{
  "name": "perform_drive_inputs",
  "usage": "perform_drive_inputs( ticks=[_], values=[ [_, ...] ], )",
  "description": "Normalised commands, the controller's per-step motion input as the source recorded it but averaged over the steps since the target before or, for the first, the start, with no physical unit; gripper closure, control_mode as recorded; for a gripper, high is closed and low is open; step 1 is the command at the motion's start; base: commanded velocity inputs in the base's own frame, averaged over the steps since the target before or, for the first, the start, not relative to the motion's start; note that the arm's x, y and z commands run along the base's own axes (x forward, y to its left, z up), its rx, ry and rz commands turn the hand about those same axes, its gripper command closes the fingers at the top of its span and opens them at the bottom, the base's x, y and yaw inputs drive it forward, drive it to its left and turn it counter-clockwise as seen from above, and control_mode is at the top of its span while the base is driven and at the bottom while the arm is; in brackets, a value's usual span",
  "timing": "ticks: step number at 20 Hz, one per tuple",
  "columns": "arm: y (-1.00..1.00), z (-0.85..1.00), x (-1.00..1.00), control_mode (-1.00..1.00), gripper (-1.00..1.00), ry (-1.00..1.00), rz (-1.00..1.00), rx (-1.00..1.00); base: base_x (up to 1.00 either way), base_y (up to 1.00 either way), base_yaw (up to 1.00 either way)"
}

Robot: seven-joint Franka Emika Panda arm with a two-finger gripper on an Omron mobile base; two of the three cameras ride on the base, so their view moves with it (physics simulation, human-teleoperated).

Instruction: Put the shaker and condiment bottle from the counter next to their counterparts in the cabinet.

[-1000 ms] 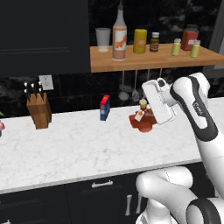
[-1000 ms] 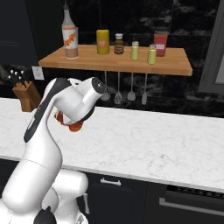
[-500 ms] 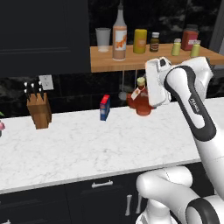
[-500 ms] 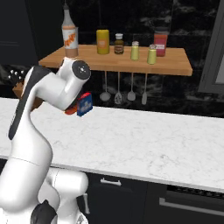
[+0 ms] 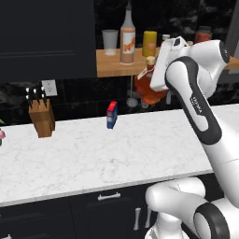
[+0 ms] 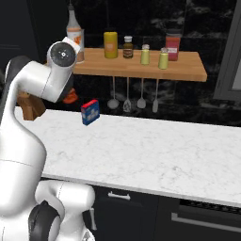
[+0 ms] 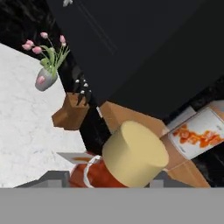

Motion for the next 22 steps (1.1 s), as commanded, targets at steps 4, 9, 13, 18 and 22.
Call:
perform_drive_inputs(
  ticks=[4,9,13,18,22],
  values=[
    [0.0,0.65,0.01,-1.0,1.0,0.0,-0.28,0.15,0.0,0.0,0.0],
    [-0.06,0.43,0.0,-1.0,1.0,0.01,-0.29,0.17,0.0,0.0,0.0],
    [-0.19,0.45,-0.03,-1.0,1.0,0.0,-0.28,0.2,0.0,0.0,0.0],
    [-0.35,0.4,-0.11,-1.0,1.0,0.0,-0.25,0.23,0.0,0.0,0.0],
    [-0.27,0.36,-0.09,-1.0,1.0,0.0,-0.2,0.22,0.0,0.0,0.0]
  ],
)
